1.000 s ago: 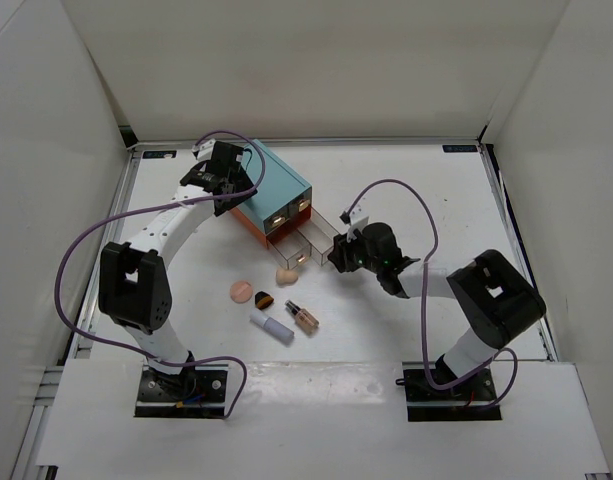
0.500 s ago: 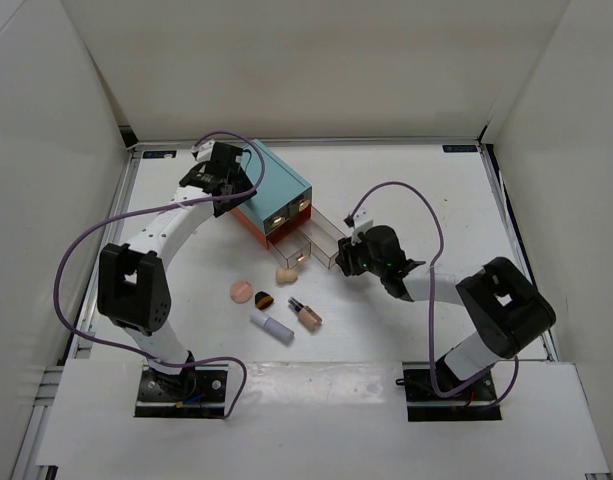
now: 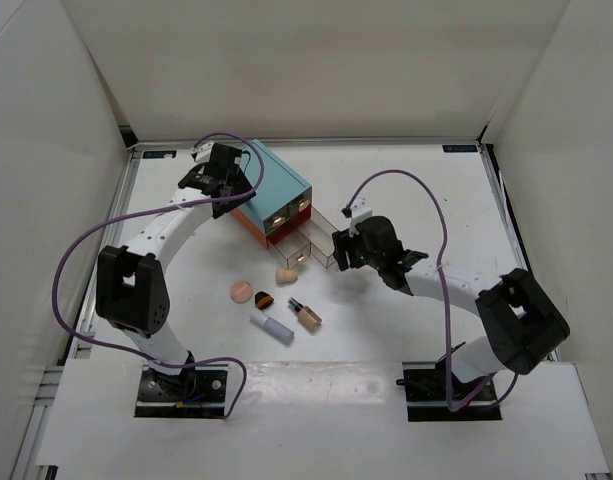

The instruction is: Organize the makeup

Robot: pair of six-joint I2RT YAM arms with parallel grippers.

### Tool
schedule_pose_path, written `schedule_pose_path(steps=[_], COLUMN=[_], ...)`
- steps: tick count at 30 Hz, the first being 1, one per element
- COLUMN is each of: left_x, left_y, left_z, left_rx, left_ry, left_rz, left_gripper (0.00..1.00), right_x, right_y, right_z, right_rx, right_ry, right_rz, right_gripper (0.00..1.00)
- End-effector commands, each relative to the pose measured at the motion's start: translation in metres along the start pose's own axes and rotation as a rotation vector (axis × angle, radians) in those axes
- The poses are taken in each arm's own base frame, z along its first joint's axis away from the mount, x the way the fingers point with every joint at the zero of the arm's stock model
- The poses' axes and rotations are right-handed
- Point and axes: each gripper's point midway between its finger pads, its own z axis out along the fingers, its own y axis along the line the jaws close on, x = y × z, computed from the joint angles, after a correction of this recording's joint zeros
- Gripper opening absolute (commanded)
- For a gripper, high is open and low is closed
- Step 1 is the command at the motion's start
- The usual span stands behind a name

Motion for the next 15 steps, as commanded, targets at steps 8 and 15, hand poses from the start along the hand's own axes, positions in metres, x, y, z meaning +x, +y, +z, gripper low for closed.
schedule_pose_path(steps=[8, 15], left_x=[0.019, 0.024], left_y=[0.026, 0.027], left_z=[-0.007, -0.006], left_rx=[-0.066, -0.063], left_ry=[0.063, 0.077], left_rz=[0.051, 0.052], left_gripper=[0.76, 0.76], right_x=[-0.045, -0.040], right_y=[0.090, 0.103], right_z=[0.005, 0.022], right_rx=[-0.168, -0.176], right_ry=[-0.069, -0.053], right_rz=[-0.104, -0.120], right_gripper=[0.59, 0.62])
